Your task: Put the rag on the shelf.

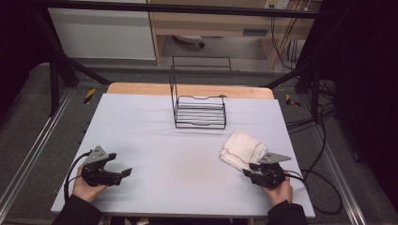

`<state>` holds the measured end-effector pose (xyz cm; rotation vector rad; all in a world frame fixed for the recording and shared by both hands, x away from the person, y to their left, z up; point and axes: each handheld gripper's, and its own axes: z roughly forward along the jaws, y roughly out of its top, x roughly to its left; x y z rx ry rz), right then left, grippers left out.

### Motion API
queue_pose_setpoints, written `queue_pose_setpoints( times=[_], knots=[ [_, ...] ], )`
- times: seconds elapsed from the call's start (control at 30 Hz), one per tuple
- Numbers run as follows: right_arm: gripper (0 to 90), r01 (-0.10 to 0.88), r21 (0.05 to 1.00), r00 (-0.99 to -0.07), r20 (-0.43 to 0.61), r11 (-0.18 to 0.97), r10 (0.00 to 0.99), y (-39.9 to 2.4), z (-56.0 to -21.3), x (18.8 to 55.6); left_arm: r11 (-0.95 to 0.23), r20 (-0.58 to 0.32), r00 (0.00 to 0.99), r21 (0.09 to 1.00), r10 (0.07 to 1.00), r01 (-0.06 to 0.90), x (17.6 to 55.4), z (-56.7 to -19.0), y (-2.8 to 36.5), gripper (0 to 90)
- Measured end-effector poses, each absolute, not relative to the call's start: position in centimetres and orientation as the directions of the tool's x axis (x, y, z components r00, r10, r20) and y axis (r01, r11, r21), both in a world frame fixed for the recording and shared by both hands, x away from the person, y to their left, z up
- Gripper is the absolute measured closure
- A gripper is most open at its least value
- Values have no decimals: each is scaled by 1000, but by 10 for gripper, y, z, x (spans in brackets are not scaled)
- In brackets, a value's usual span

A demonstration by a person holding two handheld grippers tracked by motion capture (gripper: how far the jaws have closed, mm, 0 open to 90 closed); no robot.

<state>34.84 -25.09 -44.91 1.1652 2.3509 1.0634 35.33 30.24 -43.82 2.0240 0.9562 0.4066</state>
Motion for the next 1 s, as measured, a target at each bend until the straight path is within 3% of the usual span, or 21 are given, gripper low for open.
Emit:
queue_pose_setpoints(
  times=[0.23, 0.43, 0.53, 0.8, 1.0],
  knots=[
    [710, 516, 726, -635, -32, 455, 772, -248, -450, 348, -365, -55, 658, 796, 751, 484, 354, -439, 301, 88],
    [823, 530, 715, -630, -28, 456, 776, -250, -448, 350, -368, -54, 658, 793, 751, 486, 354, -440, 301, 90],
    [837, 527, 714, -635, -30, 461, 772, -251, -446, 351, -364, -58, 656, 794, 753, 488, 354, -440, 303, 91],
    [833, 531, 725, -625, -13, 438, 780, -265, -439, 346, -366, -57, 656, 792, 752, 488, 354, -440, 302, 93],
    [655, 522, 746, -644, 26, 414, 765, -266, -440, 346, -365, -57, 654, 792, 754, 489, 354, -440, 302, 93]
  ],
)
